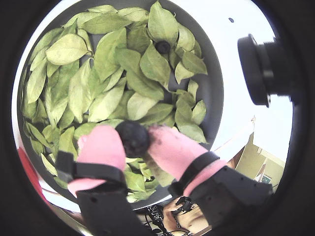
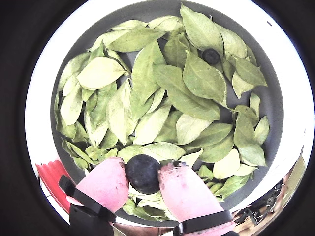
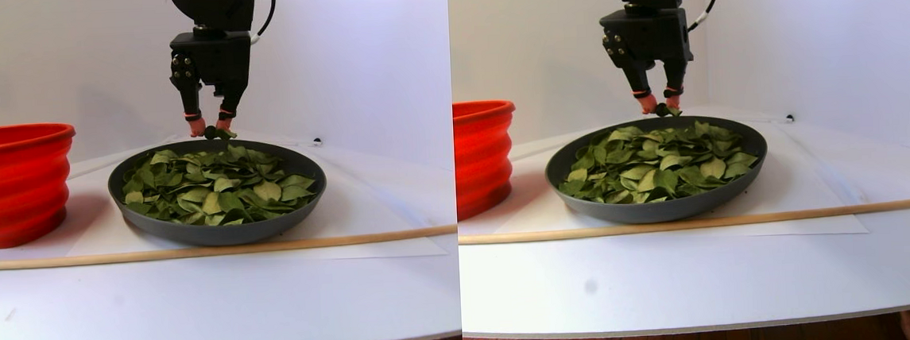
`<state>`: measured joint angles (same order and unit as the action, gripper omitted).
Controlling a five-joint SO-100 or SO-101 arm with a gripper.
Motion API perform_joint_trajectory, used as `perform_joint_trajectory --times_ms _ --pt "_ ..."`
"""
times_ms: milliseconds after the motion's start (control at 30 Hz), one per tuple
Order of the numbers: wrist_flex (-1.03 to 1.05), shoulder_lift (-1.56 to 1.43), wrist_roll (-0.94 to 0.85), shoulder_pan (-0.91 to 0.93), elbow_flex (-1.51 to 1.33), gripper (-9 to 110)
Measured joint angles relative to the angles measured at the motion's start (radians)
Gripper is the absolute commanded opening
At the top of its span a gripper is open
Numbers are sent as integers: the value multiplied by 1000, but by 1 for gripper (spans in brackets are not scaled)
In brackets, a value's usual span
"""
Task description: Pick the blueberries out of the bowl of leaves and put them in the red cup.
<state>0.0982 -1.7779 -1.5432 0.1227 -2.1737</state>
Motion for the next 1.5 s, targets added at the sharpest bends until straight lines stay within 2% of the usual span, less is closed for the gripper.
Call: perform_joint_trajectory --times_ms 1500 --pt "307 -439 155 -314 -173 10"
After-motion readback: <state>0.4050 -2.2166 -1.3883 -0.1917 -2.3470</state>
